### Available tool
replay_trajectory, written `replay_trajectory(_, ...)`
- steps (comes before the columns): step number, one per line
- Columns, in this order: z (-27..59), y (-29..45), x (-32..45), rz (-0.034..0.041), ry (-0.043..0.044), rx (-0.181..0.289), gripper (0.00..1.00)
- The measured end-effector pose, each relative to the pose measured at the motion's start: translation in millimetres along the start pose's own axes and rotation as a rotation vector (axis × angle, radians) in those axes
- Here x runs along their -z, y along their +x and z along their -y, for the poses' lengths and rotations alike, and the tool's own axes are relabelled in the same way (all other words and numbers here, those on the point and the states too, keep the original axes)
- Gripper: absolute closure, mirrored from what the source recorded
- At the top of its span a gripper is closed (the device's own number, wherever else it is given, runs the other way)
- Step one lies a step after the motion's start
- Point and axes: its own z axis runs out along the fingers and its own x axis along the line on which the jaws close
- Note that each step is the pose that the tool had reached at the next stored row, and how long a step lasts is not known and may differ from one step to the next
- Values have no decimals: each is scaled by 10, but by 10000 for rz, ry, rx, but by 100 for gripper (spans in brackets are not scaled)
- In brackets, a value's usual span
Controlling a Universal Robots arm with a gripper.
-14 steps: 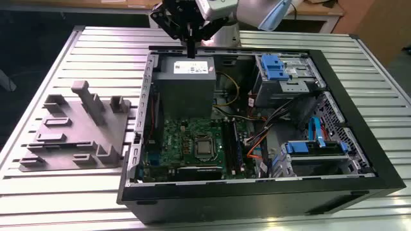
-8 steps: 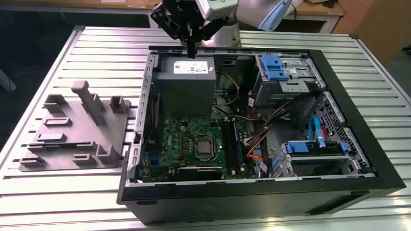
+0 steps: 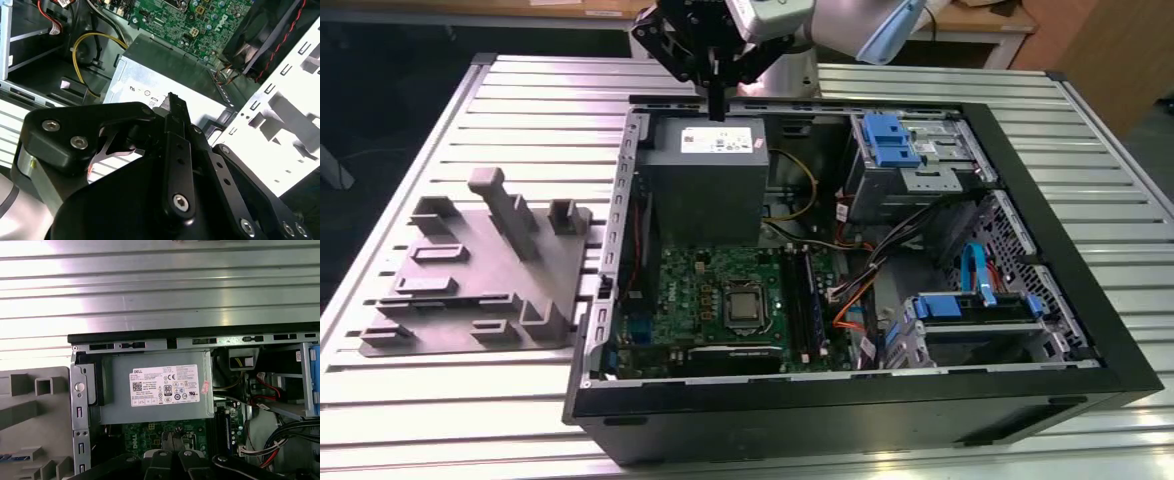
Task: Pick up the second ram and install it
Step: 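Reach for the second ram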
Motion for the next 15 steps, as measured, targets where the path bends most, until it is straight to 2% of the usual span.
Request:
replay_trajectory(3,3,41,0,0,-1,2,90)
replay_trajectory(13,19,246,2,0,-1,2,90)
replay_trajectory(15,24,313,2,0,-2,1,90)
